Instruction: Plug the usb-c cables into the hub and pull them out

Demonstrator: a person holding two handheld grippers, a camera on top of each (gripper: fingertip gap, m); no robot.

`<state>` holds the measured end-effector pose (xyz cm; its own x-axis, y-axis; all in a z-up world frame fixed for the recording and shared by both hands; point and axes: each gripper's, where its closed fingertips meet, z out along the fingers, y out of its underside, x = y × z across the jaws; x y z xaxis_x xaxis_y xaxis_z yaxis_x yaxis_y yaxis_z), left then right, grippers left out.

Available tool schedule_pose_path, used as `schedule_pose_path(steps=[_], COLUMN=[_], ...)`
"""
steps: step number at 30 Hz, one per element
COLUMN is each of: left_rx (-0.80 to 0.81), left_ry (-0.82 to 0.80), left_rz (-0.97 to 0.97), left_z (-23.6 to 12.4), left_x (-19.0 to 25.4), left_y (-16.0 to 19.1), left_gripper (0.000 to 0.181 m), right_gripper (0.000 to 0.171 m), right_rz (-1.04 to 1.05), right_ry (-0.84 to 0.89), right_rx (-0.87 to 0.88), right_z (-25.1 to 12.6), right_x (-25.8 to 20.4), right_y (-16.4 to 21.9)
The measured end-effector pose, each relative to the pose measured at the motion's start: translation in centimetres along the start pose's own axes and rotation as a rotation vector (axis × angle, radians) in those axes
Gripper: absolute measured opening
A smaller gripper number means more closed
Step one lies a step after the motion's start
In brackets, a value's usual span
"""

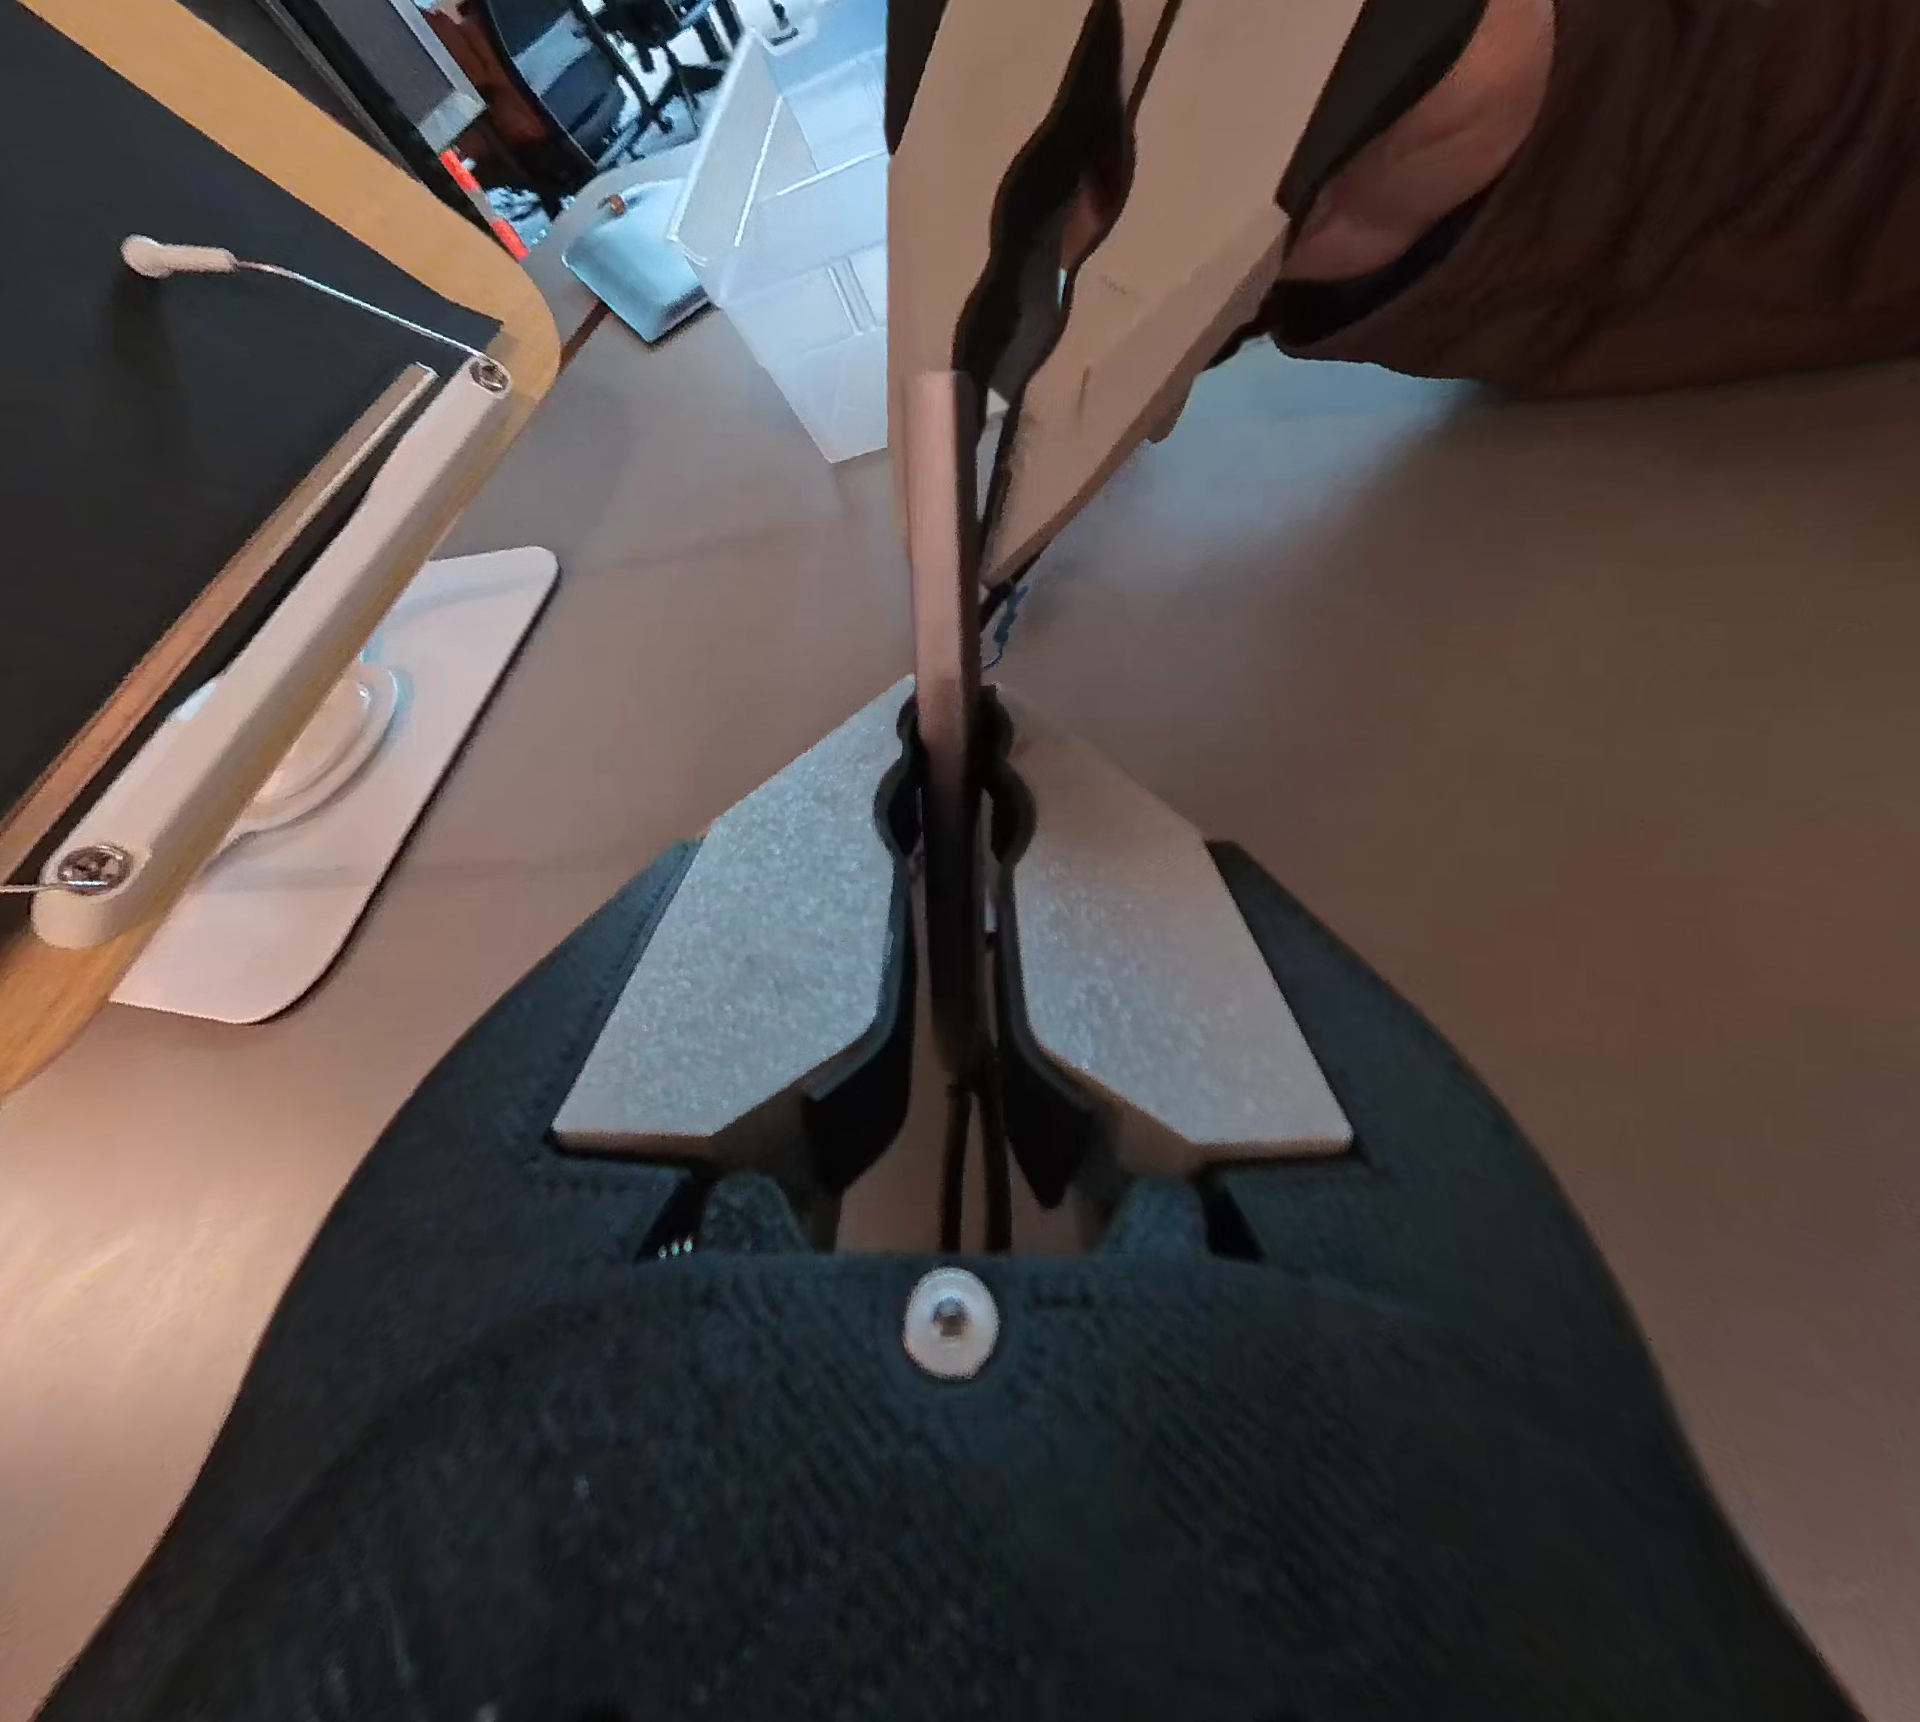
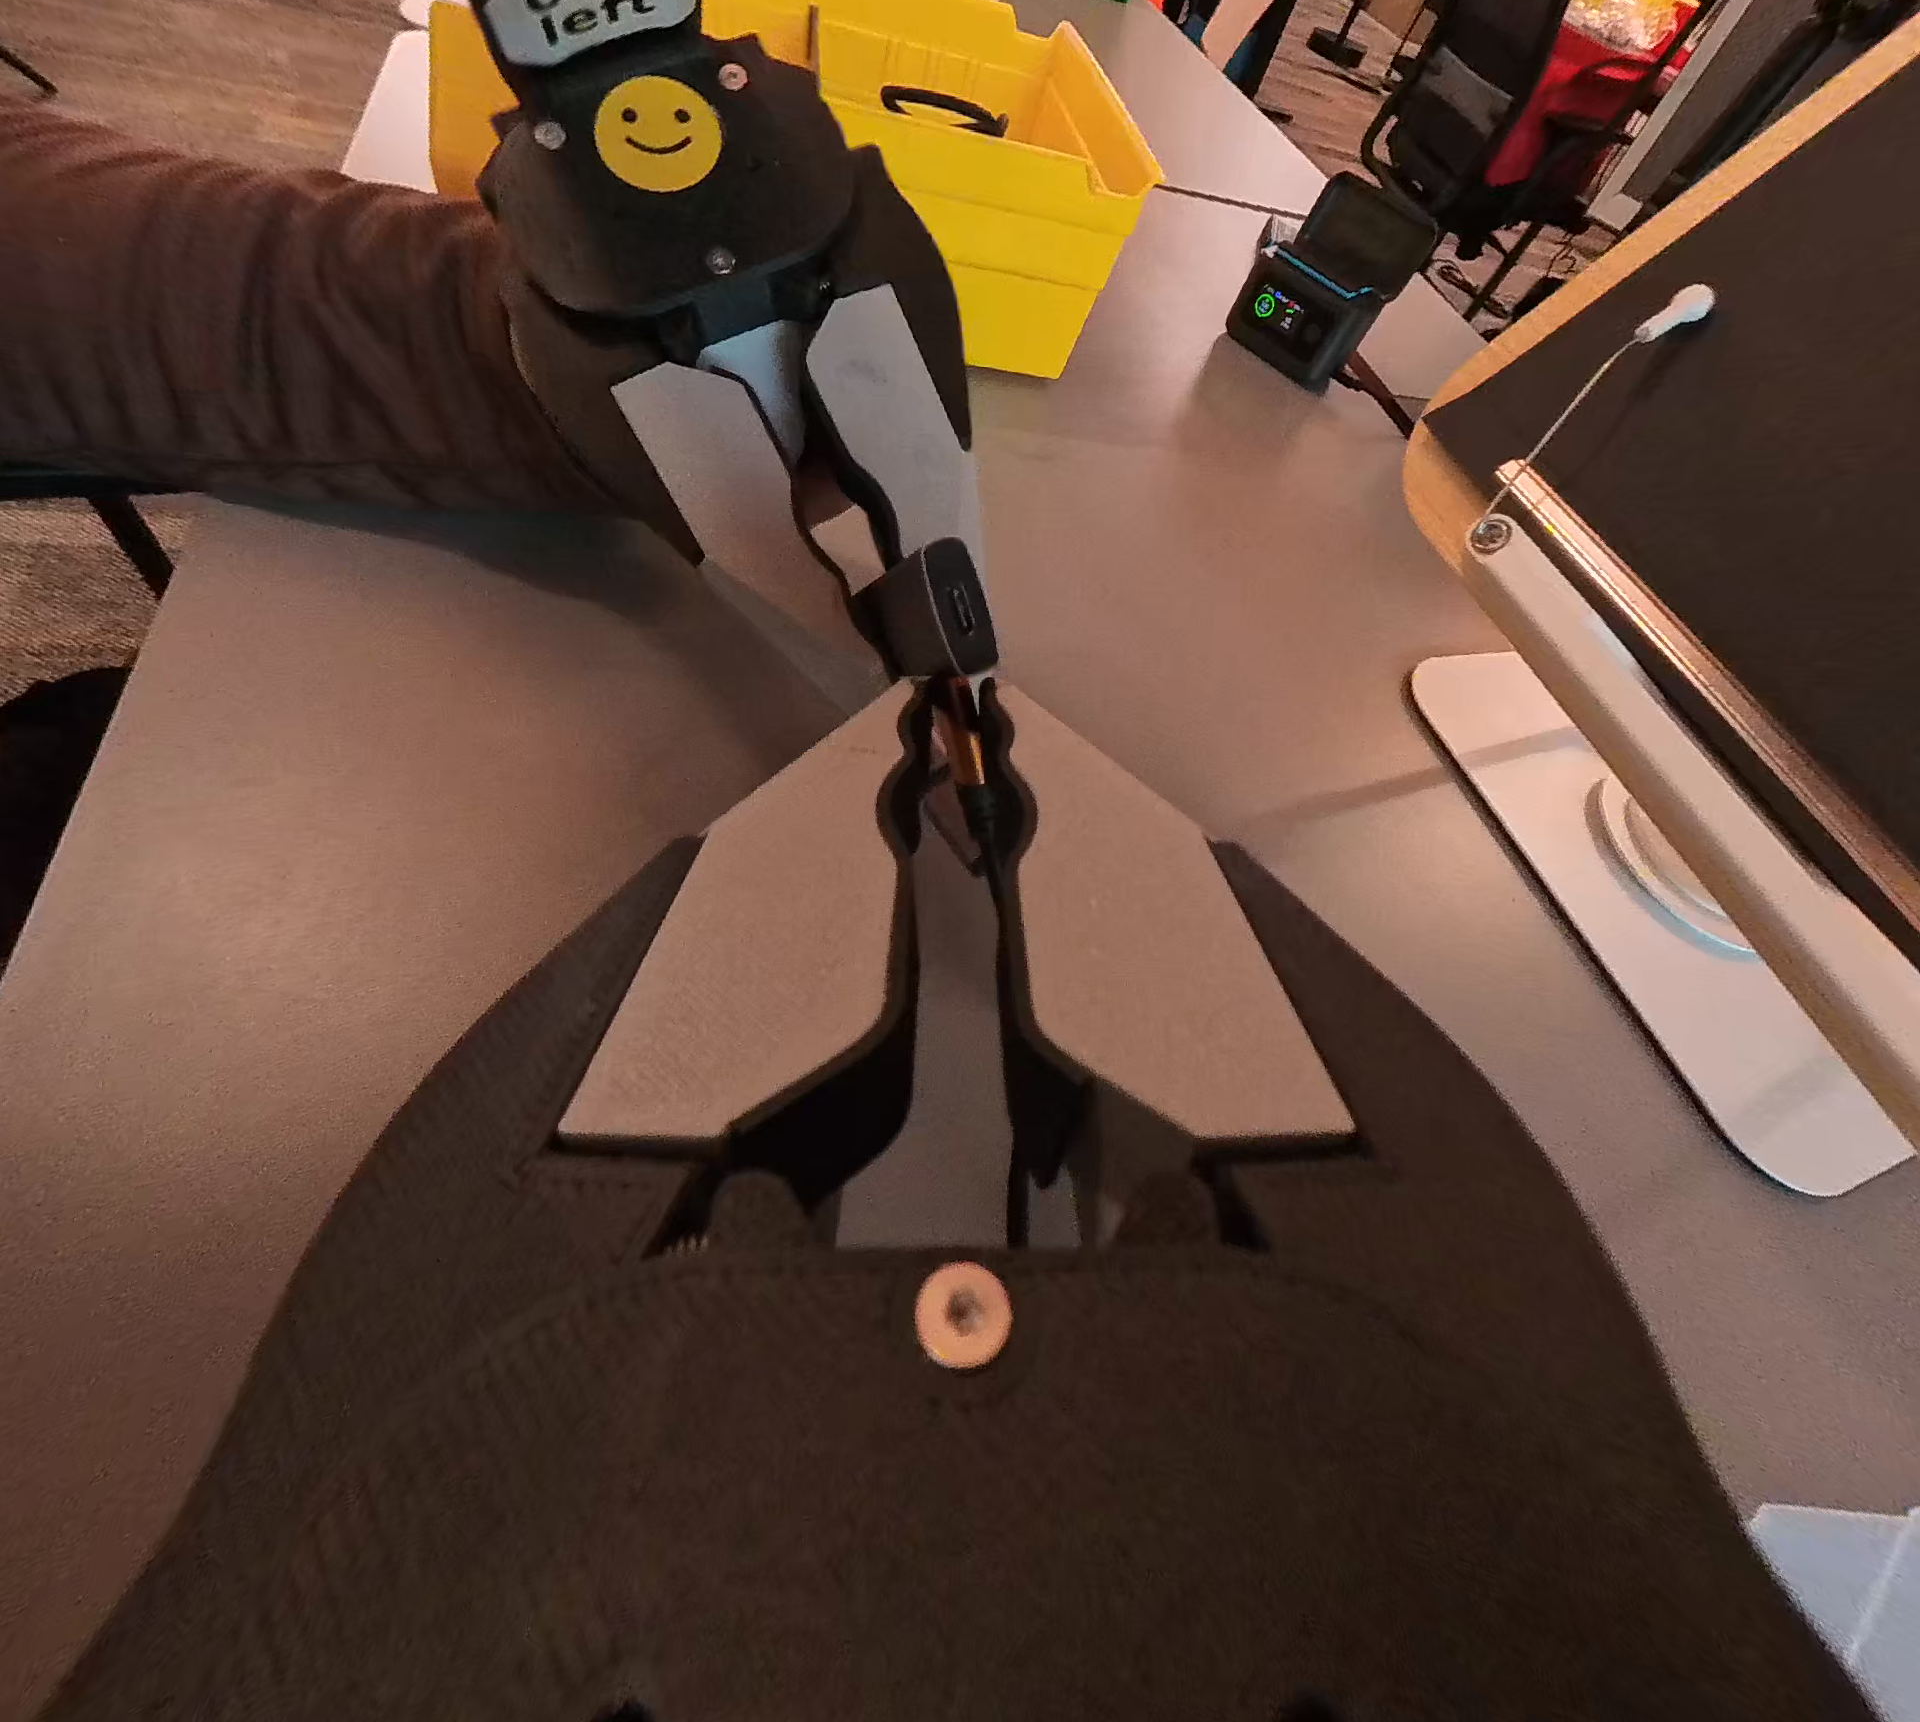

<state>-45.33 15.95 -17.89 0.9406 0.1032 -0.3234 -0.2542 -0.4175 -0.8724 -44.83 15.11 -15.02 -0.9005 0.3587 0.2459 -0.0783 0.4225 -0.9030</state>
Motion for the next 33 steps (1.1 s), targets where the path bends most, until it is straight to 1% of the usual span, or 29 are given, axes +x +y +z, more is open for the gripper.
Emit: schedule_pose_path(steps=[5,11,13,17,27,30,33], left_rx=[-0.014,-0.049,-0.08,-0.122,-0.148,-0.144,-0.096], left_ry=[-0.046,-0.127,-0.142,-0.157,-0.17,-0.176,-0.149], left_rz=[0.059,0.023,0.046,0.054,0.071,0.072,0.016], left_z=[0.3,0.8,1.0,1.3,1.5,1.4,1.2], left_x=[0.1,-1.2,-1.2,-1.4,-1.5,-1.6,-1.6], left_y=[0.0,0.6,1.0,1.7,2.3,2.2,1.6], left_gripper=[0.009,0.006,0.006,0.006,0.006,0.006,0.005], right_gripper=[0.005,0.007,0.007,0.007,0.007,0.007,0.008], right_rz=[0.005,0.033,0.03,0.041,0.051,0.05,0.076], right_ry=[0.005,0.05,0.055,0.059,0.063,0.065,0.048], right_rx=[-0.009,-0.041,-0.065,-0.086,-0.101,-0.09,-0.034], right_z=[0.0,0.4,0.6,1.0,1.3,1.3,1.0], right_x=[0.2,1.1,1.2,1.3,1.4,1.5,1.5], right_y=[0.3,1.1,1.6,2.2,2.6,2.5,1.7])
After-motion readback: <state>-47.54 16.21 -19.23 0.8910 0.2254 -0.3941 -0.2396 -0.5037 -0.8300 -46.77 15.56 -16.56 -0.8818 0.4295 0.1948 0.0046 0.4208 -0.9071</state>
